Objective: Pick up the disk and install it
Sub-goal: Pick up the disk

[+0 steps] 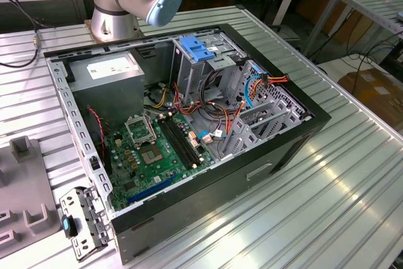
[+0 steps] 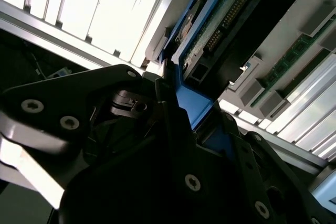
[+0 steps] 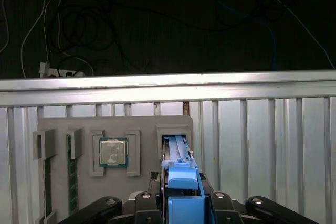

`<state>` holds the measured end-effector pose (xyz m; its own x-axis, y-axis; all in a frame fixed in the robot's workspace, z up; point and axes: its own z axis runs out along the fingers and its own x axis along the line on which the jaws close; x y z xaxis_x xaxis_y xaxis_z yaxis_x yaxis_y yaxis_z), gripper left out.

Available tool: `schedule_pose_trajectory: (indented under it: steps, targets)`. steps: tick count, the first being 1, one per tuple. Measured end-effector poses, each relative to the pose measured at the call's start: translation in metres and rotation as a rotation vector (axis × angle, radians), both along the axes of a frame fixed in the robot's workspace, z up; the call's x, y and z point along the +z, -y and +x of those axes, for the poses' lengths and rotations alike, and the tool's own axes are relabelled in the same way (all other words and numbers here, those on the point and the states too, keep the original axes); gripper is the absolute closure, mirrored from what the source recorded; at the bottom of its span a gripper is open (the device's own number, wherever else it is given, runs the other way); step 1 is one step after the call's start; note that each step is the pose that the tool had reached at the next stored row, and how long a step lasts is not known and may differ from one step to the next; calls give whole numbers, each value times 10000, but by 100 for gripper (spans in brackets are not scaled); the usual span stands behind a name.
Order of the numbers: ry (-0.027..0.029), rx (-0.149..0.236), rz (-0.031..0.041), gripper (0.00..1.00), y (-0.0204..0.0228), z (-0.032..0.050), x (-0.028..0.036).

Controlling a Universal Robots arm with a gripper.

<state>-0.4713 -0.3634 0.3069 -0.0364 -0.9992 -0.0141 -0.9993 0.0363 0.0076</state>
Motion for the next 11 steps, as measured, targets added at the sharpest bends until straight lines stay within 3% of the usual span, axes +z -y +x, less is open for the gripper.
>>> schedule_pose_trajectory:
  steps: [11]
  targets:
    - [0,0,1,63,0,0,132]
